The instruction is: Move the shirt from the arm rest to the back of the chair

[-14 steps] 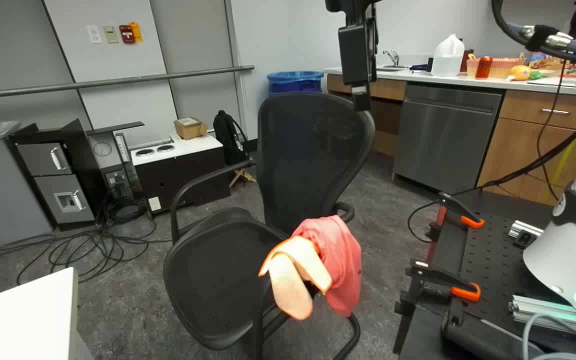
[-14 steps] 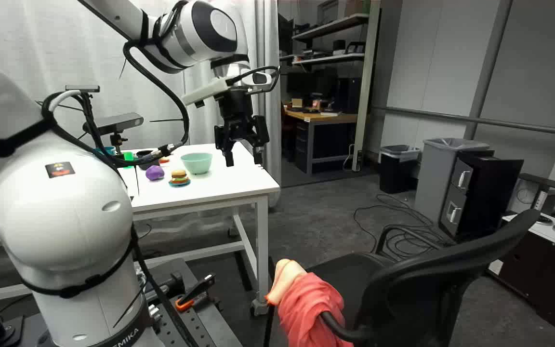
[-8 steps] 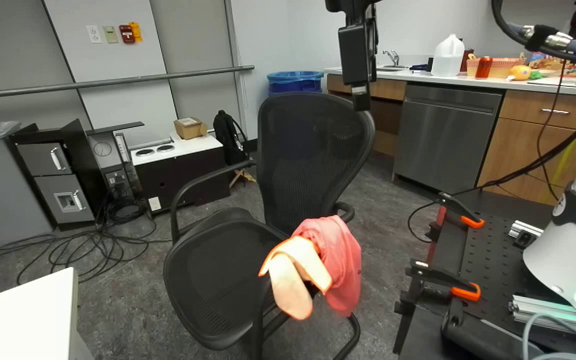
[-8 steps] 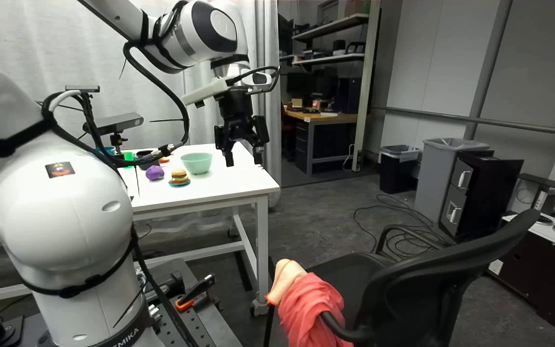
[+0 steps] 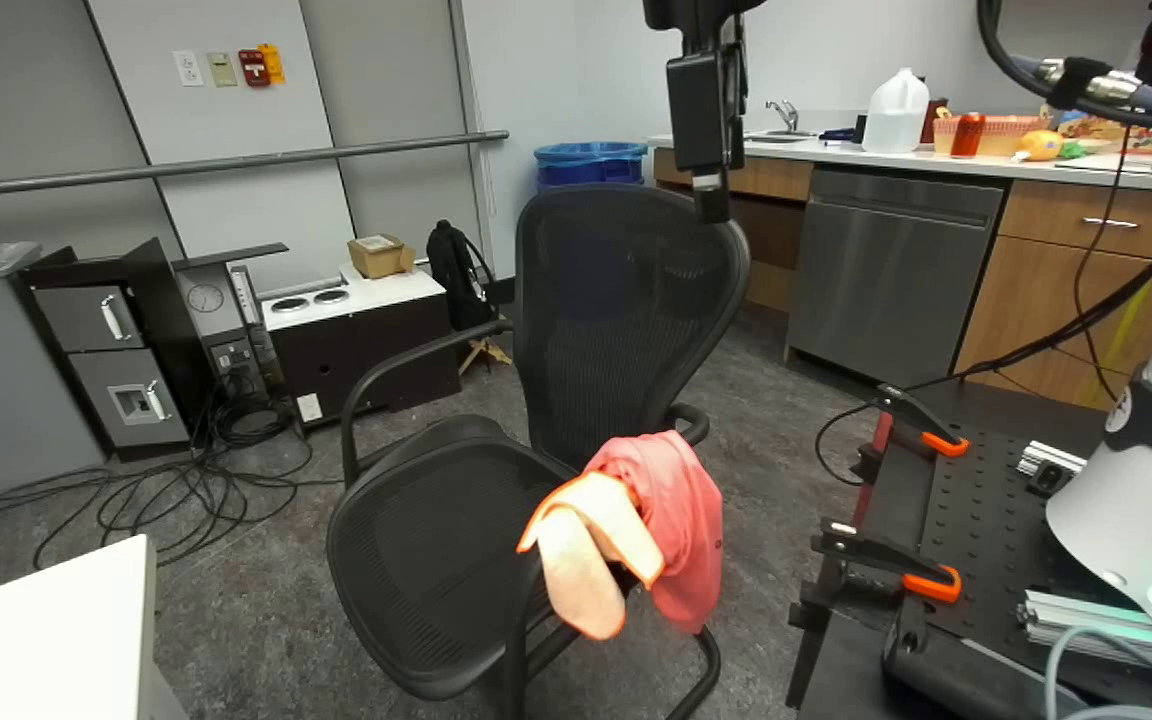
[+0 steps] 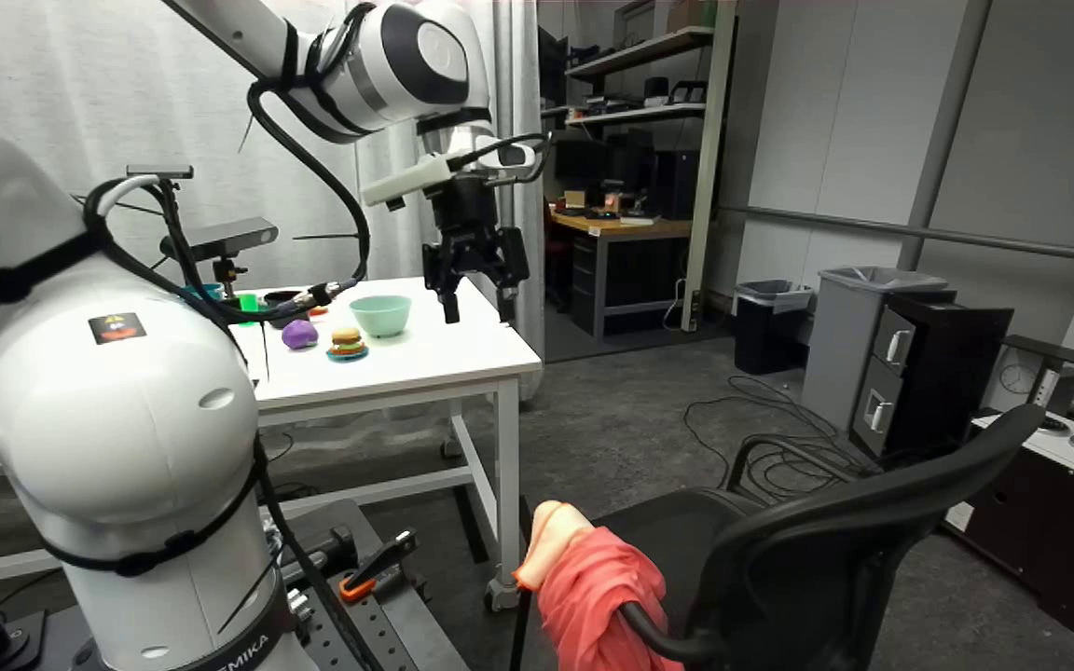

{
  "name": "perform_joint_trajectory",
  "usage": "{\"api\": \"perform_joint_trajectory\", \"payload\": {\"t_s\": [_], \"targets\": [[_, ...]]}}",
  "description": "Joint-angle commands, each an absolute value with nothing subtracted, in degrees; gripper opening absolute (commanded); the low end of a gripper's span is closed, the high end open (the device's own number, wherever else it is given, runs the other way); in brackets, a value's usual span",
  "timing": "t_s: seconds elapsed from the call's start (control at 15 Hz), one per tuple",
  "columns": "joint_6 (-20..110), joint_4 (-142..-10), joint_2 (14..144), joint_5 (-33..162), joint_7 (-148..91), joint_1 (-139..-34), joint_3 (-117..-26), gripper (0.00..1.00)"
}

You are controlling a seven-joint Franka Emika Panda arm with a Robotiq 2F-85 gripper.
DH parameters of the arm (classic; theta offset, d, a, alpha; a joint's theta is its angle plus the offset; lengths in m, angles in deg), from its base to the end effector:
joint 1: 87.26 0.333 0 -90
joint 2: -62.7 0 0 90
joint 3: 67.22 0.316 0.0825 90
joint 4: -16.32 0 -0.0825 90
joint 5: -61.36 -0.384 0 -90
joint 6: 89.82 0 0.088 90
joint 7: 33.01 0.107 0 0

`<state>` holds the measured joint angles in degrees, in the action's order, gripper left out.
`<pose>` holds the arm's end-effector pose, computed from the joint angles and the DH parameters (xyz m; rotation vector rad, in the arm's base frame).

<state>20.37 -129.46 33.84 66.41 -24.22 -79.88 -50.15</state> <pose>0.3451 0.1501 0.4258 2.8629 0.3809 -0.1070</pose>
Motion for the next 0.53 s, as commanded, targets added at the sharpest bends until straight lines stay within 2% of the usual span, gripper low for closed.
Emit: {"api": "perform_joint_trajectory", "payload": {"t_s": [0.0, 0.47], "targets": [[26.2, -129.7, 37.2, 68.2, -25.9, -79.9, -53.4, 1.0], [41.3, -129.4, 48.4, 66.7, -27.3, -80.9, -58.2, 1.0]]}}
